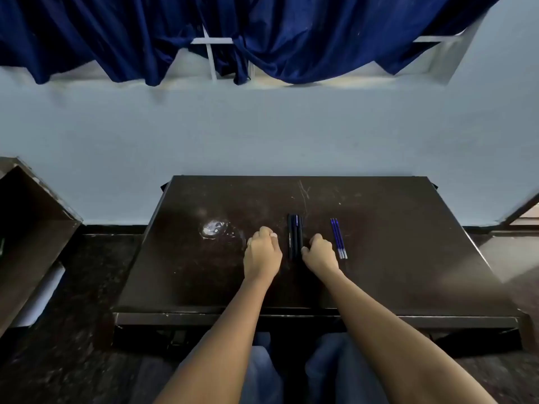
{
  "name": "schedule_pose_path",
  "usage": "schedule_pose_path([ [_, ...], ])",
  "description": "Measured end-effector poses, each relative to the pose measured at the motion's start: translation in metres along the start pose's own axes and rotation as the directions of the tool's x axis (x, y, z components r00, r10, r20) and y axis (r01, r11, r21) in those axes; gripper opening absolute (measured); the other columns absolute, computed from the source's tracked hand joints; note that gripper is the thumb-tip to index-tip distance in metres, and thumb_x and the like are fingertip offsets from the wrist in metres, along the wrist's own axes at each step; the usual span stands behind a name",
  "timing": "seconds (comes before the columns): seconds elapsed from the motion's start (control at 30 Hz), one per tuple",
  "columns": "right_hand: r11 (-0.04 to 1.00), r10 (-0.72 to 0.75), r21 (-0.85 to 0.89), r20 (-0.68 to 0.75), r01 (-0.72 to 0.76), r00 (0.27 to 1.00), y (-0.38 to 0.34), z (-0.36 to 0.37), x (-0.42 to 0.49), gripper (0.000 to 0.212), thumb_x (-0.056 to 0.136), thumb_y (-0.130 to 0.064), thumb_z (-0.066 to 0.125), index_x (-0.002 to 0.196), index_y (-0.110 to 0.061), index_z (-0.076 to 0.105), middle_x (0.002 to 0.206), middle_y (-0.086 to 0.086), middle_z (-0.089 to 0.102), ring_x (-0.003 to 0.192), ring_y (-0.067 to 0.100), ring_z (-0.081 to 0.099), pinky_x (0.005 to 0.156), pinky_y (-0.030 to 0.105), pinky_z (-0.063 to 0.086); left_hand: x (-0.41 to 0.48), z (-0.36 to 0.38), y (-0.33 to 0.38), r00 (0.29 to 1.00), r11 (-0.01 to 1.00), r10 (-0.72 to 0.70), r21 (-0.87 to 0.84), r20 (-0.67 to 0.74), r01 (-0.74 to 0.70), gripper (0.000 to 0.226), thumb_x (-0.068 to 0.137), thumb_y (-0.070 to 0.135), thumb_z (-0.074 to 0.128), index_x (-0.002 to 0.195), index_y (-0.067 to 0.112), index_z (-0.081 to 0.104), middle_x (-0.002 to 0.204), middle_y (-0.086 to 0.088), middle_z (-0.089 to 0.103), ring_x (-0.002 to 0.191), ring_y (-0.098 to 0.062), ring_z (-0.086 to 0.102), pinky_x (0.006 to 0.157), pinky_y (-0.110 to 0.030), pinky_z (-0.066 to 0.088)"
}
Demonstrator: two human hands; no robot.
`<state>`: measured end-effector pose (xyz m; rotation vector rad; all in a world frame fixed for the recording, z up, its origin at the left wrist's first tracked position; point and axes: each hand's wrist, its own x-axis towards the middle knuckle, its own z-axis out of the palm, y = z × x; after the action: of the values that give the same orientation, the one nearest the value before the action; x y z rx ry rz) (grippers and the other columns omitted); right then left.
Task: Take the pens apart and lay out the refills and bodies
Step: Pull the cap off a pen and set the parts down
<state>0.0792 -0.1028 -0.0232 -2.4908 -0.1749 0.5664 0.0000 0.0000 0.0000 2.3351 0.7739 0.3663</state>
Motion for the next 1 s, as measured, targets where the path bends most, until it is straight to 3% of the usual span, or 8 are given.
schedule_pose_path([
  [0.37,0.987,0.042,-0.157,0.058,-0.033,0.997,-0.004,0.012,0.021,0.024,0.089,-0.010,0.052,0.112,-0.003,0.053,0.115,0.014,0.059,0.107,0.036,0.058,0.075,0.036,0.038,0.027,0.018,0.009,0.987,0.975,-0.133,-0.165,0.087,0.146,0.036,0.099,0.021,0.034,0.117,0.006,0.061,0.111,-0.007,0.064,0.076,-0.007,0.051,0.053,-0.014,0.034],
  [0.53,0.990,0.094,-0.109,0.088,-0.084,0.992,0.001,0.005,0.024,0.009,0.085,-0.010,0.055,0.092,-0.005,0.057,0.101,0.012,0.064,0.096,0.032,0.064,0.076,0.036,0.053,0.024,0.026,0.002,0.982,0.961,-0.144,-0.221,0.122,0.168,0.032,0.099,0.019,0.036,0.113,0.006,0.062,0.091,0.005,0.058,0.061,0.003,0.046,0.047,-0.006,0.038],
  [0.6,0.993,0.117,-0.003,0.101,-0.117,0.988,-0.002,-0.004,0.026,0.010,0.084,-0.015,0.057,0.079,-0.006,0.055,0.087,0.013,0.068,0.083,0.031,0.069,0.077,0.041,0.059,0.024,0.026,0.003,0.972,0.940,-0.181,-0.265,0.148,0.216,0.032,0.099,0.020,0.037,0.114,0.007,0.062,0.094,0.005,0.056,0.066,0.001,0.047,0.054,-0.007,0.037],
  [0.7,0.979,0.095,0.162,0.165,-0.122,0.982,-0.017,-0.020,0.025,0.018,0.084,-0.019,0.058,0.076,-0.002,0.060,0.075,0.015,0.071,0.067,0.029,0.070,0.073,0.042,0.060,0.030,0.026,0.004,0.925,0.865,-0.283,-0.350,0.253,0.360,0.034,0.097,0.032,0.038,0.105,0.011,0.063,0.099,-0.002,0.061,0.082,-0.011,0.053,0.074,-0.028,0.044],
  [0.77,0.953,0.014,0.284,0.302,-0.104,0.953,-0.030,-0.030,0.015,0.019,0.087,-0.018,0.057,0.081,-0.001,0.063,0.071,0.013,0.069,0.061,0.022,0.066,0.067,0.033,0.061,0.035,0.025,0.007,0.851,0.716,-0.345,-0.475,0.396,0.512,0.035,0.097,0.041,0.037,0.087,0.017,0.060,0.091,-0.003,0.062,0.088,-0.017,0.058,0.086,-0.038,0.050],
  [0.83,0.929,-0.093,0.360,0.459,-0.089,0.884,-0.041,-0.036,0.001,0.017,0.090,-0.013,0.053,0.079,-0.004,0.060,0.069,0.010,0.064,0.057,0.013,0.062,0.056,0.020,0.057,0.038,0.021,0.011,0.790,0.589,-0.364,-0.535,0.493,0.605,0.039,0.097,0.046,0.036,0.092,0.015,0.059,0.092,-0.002,0.064,0.093,-0.021,0.062,0.091,-0.039,0.052],
  [0.9,0.927,-0.148,0.366,0.553,-0.080,0.820,-0.043,-0.037,-0.008,0.015,0.091,-0.009,0.051,0.078,-0.005,0.059,0.069,0.009,0.063,0.055,0.009,0.063,0.056,0.018,0.056,0.042,0.019,0.012,0.773,0.545,-0.362,-0.554,0.521,0.629,0.040,0.098,0.044,0.036,0.106,0.013,0.060,0.102,-0.004,0.068,0.100,-0.022,0.064,0.097,-0.043,0.049],
  [1.0,0.928,-0.170,0.364,0.603,-0.080,0.779,-0.034,-0.038,-0.006,0.011,0.090,-0.009,0.055,0.086,-0.007,0.065,0.074,0.007,0.066,0.062,0.009,0.066,0.060,0.019,0.057,0.043,0.021,0.011,0.797,0.568,-0.343,-0.567,0.497,0.597,0.030,0.100,0.027,0.036,0.103,0.012,0.062,0.096,-0.002,0.071,0.095,-0.020,0.067,0.093,-0.040,0.051],
])
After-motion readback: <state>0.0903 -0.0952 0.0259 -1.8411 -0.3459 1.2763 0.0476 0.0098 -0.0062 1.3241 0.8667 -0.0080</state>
